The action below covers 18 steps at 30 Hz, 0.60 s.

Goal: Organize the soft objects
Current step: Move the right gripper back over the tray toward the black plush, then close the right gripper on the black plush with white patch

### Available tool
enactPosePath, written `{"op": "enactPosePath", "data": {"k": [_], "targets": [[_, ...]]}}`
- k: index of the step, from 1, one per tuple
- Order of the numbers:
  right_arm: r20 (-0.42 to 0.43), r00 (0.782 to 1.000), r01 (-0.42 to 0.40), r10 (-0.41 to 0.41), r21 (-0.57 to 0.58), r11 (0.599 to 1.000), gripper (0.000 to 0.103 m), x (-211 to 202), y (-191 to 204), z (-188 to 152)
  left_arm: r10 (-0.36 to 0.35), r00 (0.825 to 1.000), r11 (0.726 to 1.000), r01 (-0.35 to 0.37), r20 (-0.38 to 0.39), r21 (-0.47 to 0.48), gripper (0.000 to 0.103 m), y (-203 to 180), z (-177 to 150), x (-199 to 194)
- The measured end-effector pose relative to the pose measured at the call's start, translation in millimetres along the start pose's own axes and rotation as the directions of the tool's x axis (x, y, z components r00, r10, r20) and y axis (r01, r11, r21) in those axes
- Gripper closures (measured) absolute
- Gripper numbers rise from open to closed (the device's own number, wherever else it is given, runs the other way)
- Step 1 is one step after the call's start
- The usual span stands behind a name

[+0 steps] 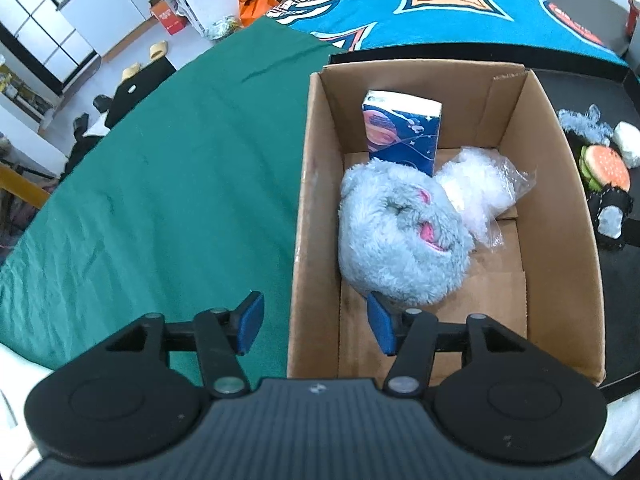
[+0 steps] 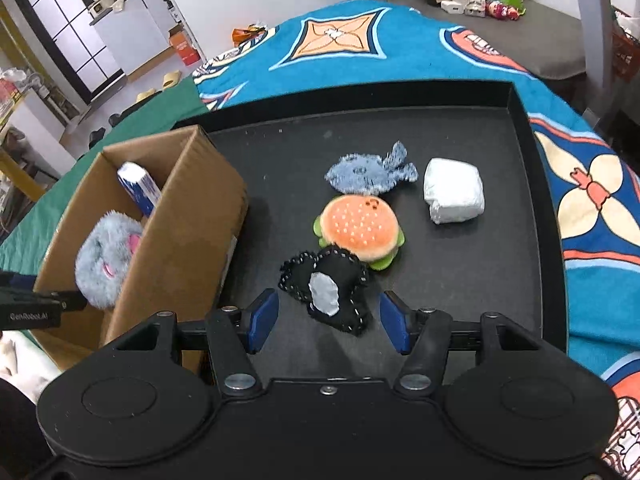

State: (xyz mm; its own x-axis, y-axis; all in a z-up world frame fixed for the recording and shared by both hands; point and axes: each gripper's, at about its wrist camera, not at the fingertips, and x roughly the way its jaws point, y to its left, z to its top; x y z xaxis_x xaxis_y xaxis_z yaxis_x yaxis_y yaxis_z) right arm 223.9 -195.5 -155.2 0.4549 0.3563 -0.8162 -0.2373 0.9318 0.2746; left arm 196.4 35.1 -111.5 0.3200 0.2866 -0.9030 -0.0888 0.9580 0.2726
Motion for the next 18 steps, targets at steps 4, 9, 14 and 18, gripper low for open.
{"op": "enactPosePath", "data": {"k": [4,9,14,18], "targets": [[-0.006,1.0,-0.016,0.016,-0.007,1.0,0.048,7,-4,-3,0.028,1.0,0.999,-0.028,0.0,0.015,0.047,-6,1,-1],[-0.024,0.999,-0.031,0.031,-0.02,0.999,0.052,17,-9,-3,0.062,0.998,0.998,-0.062,-0.008,0.032,0.047,-13,4,1],[-0.039,0.998,-0.059,0.057,-0.032,0.998,0.058,26,-10,1,0.053,0.997,0.998,-0.052,-0.057,0.02,0.047,-14,9,7],[-0.06,0.996,-0.068,0.066,-0.044,0.997,0.079,31,-10,3,0.065,0.995,0.998,-0.063,-0.076,0.024,0.047,-17,11,10]]}}
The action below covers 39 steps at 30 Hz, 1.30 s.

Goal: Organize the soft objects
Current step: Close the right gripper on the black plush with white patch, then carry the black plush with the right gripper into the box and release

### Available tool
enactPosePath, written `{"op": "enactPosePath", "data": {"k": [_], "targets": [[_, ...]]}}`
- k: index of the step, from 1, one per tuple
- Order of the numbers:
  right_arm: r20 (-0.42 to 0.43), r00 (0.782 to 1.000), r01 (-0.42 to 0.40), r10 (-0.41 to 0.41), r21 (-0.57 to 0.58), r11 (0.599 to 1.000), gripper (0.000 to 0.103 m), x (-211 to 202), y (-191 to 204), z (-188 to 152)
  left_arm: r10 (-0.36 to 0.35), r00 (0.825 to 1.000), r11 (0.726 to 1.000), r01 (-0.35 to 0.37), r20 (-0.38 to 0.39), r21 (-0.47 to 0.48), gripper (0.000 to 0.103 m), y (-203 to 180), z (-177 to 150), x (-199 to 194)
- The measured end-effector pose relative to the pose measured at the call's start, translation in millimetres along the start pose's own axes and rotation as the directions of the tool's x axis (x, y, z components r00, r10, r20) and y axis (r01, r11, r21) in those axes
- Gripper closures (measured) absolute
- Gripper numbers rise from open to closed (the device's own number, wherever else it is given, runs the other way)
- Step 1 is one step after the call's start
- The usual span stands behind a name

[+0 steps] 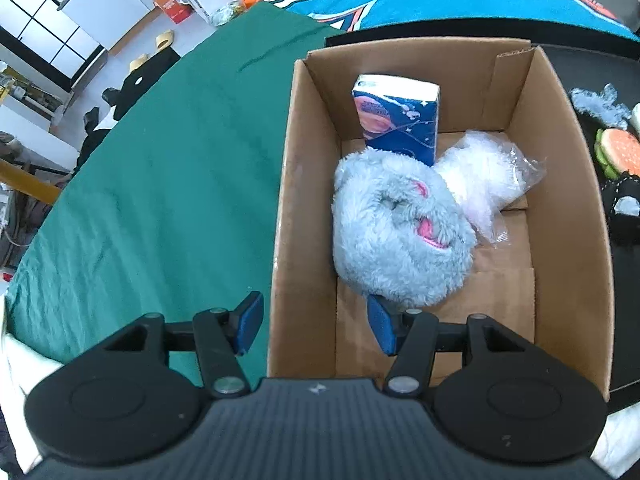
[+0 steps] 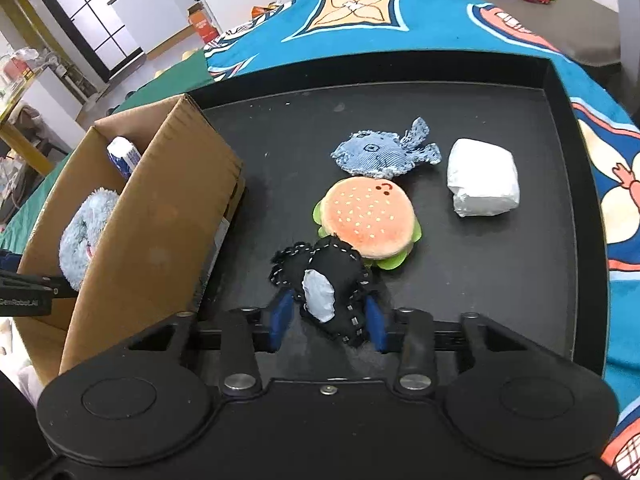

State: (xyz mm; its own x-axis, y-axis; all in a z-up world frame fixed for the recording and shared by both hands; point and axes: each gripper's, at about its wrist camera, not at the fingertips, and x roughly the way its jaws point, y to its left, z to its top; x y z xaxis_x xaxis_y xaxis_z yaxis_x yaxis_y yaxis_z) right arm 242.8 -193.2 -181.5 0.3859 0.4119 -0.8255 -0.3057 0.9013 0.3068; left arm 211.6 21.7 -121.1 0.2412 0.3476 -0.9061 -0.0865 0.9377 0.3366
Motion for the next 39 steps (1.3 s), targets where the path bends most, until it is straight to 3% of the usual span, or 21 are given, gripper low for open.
{"op": "enactPosePath", "data": {"k": [6,18,39], "targets": [[-0.015,1.0,0.004,-0.004,-0.028,1.0,0.086,-7,1,0,0.025,1.0,1.0,-0.025,-0.016,0.006,0.047,-6,6,0],[0.049,0.997,0.055,-0.057,0.044,0.998,0.087,-38,-3,11,0.027,1.0,1.0,-0.027,0.015,0.013,0.047,-10,1,-7],[0.152,0.987,0.048,-0.045,-0.017,0.999,0.087,-84,67,50,-0.066,0.997,0.998,0.067,0.04,-0.015,0.051,14,-10,-8]]}}
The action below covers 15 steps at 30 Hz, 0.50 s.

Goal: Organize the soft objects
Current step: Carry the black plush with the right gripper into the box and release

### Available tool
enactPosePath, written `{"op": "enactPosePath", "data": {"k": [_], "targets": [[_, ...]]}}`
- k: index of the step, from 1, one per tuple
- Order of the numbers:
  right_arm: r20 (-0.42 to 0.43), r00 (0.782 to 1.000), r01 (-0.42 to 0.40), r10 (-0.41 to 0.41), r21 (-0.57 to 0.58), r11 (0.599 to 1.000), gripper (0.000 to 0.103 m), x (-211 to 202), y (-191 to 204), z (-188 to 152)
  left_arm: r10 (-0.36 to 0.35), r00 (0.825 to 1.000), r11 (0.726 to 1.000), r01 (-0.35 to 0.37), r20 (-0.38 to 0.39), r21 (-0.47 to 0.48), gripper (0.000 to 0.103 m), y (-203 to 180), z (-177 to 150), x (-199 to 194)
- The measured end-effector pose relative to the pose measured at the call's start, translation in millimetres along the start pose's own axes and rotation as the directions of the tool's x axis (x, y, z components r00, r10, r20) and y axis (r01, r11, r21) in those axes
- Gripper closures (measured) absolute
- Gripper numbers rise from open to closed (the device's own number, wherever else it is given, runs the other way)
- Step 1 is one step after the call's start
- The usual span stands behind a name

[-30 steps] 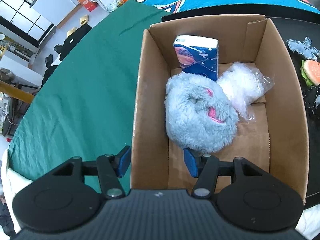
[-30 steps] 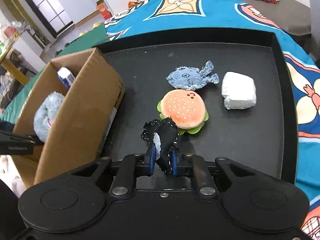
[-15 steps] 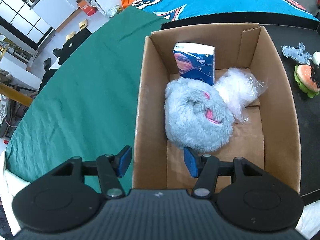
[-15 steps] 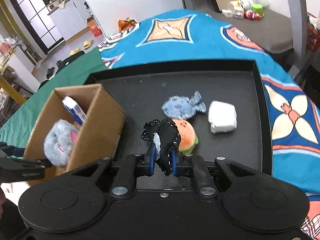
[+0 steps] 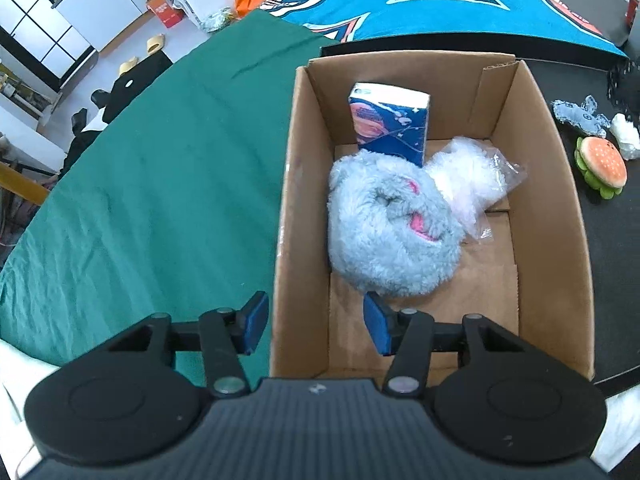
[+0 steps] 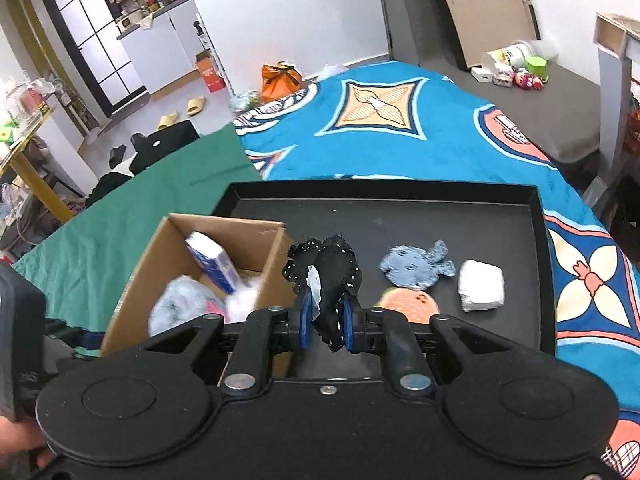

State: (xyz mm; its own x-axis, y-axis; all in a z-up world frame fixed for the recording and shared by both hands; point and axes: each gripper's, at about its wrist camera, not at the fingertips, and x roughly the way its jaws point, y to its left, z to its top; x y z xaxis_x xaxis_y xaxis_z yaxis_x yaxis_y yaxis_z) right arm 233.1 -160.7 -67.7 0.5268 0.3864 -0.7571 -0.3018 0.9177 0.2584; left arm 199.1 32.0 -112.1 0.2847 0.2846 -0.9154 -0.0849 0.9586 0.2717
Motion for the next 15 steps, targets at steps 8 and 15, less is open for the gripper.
{"op": "enactPosePath", "data": {"k": [8,15], "targets": [[-0.027,0.998,-0.049,0.048,-0.034,0.998,0.087,-4,40,-5,-0.056,0.998,0.998,0.057,0.031,-0.025,0.064,14,-6,0],[-0.073,0.996,-0.064,0.06,-0.057,0.996,0.087,-1,68,-16,-0.086,0.996,0.996,0.087,0.021,-0.03,0.077,21,-8,7]]}}
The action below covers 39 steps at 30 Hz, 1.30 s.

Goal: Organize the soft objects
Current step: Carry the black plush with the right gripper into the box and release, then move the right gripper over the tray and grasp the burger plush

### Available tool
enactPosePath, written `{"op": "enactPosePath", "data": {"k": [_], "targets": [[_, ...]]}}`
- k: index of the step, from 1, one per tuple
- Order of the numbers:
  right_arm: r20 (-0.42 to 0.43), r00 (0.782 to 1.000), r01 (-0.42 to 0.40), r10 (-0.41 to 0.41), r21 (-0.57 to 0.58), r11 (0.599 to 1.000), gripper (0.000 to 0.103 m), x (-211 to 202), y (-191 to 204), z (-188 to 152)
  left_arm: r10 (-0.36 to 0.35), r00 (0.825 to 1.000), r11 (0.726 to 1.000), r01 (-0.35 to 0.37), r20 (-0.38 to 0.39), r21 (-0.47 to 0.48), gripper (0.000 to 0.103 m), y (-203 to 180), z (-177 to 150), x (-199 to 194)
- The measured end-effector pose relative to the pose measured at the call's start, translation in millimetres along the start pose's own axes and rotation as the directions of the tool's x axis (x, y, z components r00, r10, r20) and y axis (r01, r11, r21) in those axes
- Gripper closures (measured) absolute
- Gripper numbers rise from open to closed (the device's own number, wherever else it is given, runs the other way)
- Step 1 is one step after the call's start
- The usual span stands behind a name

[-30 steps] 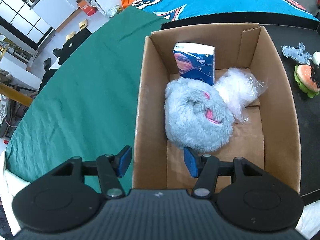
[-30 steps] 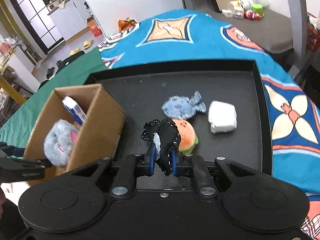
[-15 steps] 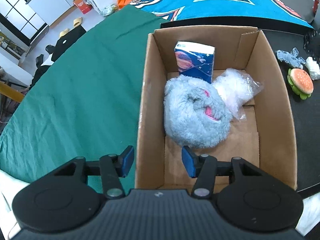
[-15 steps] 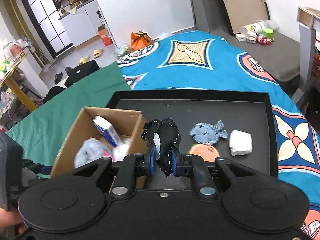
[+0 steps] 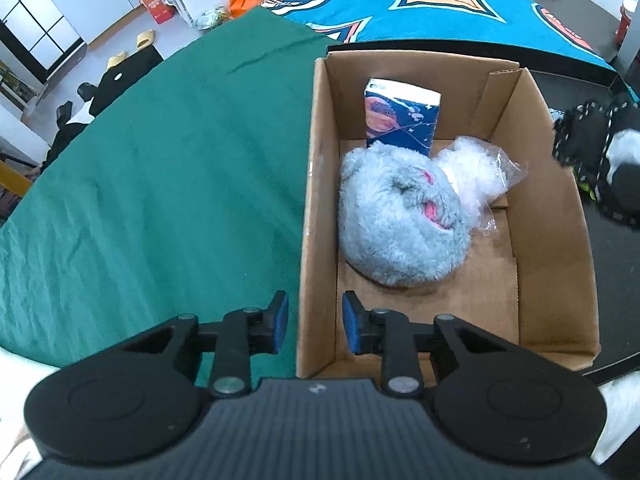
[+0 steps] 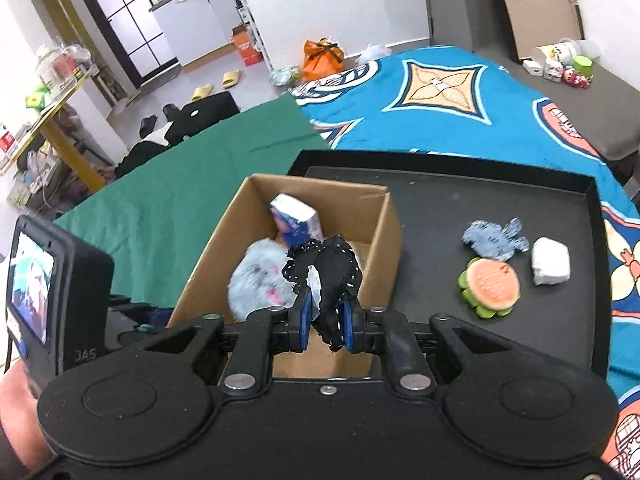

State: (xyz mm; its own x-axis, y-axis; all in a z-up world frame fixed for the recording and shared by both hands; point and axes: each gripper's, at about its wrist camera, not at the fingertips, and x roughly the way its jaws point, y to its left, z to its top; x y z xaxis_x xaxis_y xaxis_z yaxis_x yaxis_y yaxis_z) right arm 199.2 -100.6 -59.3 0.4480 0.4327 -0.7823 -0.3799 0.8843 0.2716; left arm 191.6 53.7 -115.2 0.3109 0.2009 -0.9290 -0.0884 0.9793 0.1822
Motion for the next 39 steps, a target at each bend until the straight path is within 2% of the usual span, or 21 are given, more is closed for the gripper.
{"op": "enactPosePath", "data": {"k": [4,8,11,14,22,26,30,32,35,37,39], "targets": [[-0.016,1.0,0.005,-0.005,-0.004,1.0,0.087,5,12,-2,-0.021,1.0,1.0,0.021,-0.004,-0.014,0.089,6,0,3],[-0.04,0.999,-0.007,0.006,-0.007,1.0,0.086,9,25,-4,-0.046,0.999,0.998,0.046,0.0,-0.032,0.091,10,0,5],[-0.073,0.997,-0.023,0.022,-0.007,1.0,0.078,13,31,-8,-0.058,0.998,0.998,0.059,0.007,-0.031,0.092,11,-1,5],[-0.102,0.995,-0.016,0.019,0.027,1.0,0.054,16,29,-11,-0.072,0.997,0.997,0.073,0.016,-0.039,0.092,13,-3,4],[-0.07,0.996,0.053,-0.049,0.069,0.996,0.051,4,6,-11,-0.045,0.999,0.999,0.045,0.023,-0.007,0.092,8,-4,3],[-0.06,0.996,0.075,-0.07,0.075,0.994,0.04,-1,-4,-14,-0.031,0.999,1.0,0.031,0.035,-0.004,0.091,5,-5,-2],[-0.066,0.994,0.093,-0.088,0.079,0.993,0.022,1,-12,-17,-0.024,0.998,1.0,0.023,0.054,0.018,0.087,-1,-7,-9],[-0.06,0.994,0.098,-0.094,0.081,0.992,0.021,0,-16,-19,-0.016,0.998,1.0,0.015,0.055,0.02,0.084,-3,-6,-10],[-0.029,0.996,0.092,-0.089,0.104,0.99,0.016,-5,-25,-20,-0.018,0.998,0.999,0.016,0.053,0.029,0.07,-4,-6,-12],[-0.006,0.997,0.081,-0.081,0.123,0.989,0.013,-9,-33,-20,-0.017,0.997,0.999,0.015,0.073,0.031,0.057,-5,-6,-16],[0.019,0.996,0.083,-0.086,0.128,0.988,0.011,-11,-39,-20,-0.012,0.997,1.0,0.01,0.081,0.026,0.05,-6,-6,-18]]}}
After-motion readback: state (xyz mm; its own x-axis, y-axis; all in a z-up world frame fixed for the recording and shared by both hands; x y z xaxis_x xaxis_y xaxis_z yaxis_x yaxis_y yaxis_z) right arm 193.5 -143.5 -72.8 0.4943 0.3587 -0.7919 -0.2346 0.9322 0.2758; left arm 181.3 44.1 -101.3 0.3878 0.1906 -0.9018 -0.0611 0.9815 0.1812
